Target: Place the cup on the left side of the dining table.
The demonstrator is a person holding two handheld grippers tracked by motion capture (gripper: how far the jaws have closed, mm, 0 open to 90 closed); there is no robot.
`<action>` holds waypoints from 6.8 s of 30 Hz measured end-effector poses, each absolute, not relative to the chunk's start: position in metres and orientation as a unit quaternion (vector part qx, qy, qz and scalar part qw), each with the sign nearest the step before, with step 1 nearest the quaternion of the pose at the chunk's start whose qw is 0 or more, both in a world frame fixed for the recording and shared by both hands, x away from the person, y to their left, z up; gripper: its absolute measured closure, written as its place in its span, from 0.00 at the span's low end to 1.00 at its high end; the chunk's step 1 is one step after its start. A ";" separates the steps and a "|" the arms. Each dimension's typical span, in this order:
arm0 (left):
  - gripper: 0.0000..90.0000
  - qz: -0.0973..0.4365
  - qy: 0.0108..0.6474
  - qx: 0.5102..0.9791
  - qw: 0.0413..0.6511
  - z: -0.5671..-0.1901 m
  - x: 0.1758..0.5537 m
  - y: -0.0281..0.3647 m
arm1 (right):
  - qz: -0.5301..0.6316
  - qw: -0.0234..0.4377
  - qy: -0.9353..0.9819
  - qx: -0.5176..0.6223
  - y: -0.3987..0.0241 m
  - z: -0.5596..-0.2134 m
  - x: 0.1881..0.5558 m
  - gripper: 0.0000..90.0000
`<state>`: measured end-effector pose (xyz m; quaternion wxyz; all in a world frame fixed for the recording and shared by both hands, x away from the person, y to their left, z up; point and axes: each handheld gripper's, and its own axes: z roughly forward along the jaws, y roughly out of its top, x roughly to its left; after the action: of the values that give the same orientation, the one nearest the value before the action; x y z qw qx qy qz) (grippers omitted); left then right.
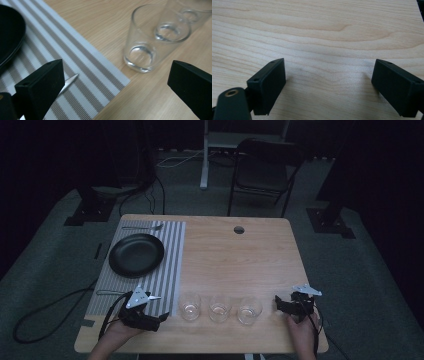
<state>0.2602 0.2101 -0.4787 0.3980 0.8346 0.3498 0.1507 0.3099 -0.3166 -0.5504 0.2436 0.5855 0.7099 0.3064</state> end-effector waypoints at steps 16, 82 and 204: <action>0.02 0.132 0.303 0.854 0.402 -0.469 0.264 0.186 | 0.306 0.244 0.710 0.585 -0.317 -0.550 0.310 0.13; 0.02 0.091 0.190 0.893 0.397 -0.452 0.288 0.080 | 0.307 0.244 0.710 0.585 -0.317 -0.551 0.310 0.13; 0.21 0.083 0.149 0.962 0.214 -0.454 0.331 -0.091 | 0.307 0.245 0.710 0.584 -0.317 -0.551 0.310 0.13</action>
<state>0.3310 -0.0915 -0.4544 0.2140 0.9619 0.1486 0.0833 0.3100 -0.3169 -0.5506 0.2450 0.5842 0.7104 0.3065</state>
